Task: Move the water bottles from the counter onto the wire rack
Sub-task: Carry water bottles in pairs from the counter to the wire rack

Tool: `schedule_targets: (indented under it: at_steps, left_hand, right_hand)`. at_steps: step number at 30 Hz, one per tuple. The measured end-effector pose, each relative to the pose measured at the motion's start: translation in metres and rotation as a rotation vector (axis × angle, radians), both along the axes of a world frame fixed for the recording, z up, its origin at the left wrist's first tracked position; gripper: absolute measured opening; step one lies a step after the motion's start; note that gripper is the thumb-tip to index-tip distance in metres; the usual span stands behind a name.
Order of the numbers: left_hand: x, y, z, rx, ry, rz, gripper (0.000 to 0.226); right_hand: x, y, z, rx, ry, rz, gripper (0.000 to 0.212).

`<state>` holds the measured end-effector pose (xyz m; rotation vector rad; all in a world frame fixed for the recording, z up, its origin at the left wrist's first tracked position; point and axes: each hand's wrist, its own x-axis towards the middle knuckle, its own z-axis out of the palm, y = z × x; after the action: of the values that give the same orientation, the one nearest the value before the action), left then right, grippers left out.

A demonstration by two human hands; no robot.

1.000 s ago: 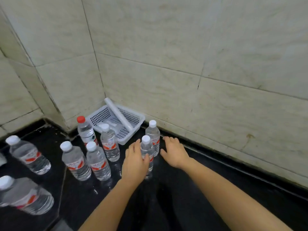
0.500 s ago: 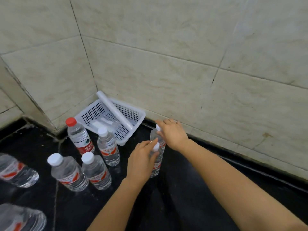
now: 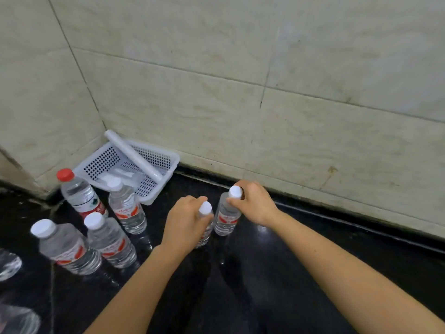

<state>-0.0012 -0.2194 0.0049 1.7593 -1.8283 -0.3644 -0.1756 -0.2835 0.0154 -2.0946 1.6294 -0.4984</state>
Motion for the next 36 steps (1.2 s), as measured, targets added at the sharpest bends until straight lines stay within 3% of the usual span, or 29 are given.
schedule_targets:
  at_steps: [4,9,16,21,25,30,36]
  left_hand:
    - [-0.038,0.024,0.020,-0.020,0.008,-0.063,0.022]
    - [-0.109,0.074,0.042,0.027,0.108,-0.169,0.038]
    - [-0.248,0.152,0.063,0.014,0.191,-0.273,0.035]
    - [-0.354,0.207,0.086,-0.038,0.241,-0.348,0.048]
    - [-0.433,0.248,0.114,-0.064,0.339,-0.435,0.037]
    - [-0.524,0.282,0.142,-0.034,0.423,-0.612,0.024]
    - [-0.623,0.303,0.185,-0.082,0.544,-0.760,0.031]
  right_hand:
    - [-0.061,0.042,0.020,0.067,-0.035,-0.054,0.025]
    - [-0.153,0.115,0.042,0.085,-0.051,-0.135,0.023]
    - [-0.291,0.226,0.068,0.005,-0.098,-0.227,0.016]
    - [-0.389,0.307,0.092,-0.075,-0.104,-0.306,0.017]
    - [-0.457,0.365,0.115,-0.136,-0.087,-0.425,0.029]
    - [-0.533,0.425,0.146,-0.210,-0.072,-0.562,0.025]
    - [-0.623,0.471,0.190,-0.351,-0.096,-0.701,0.026]
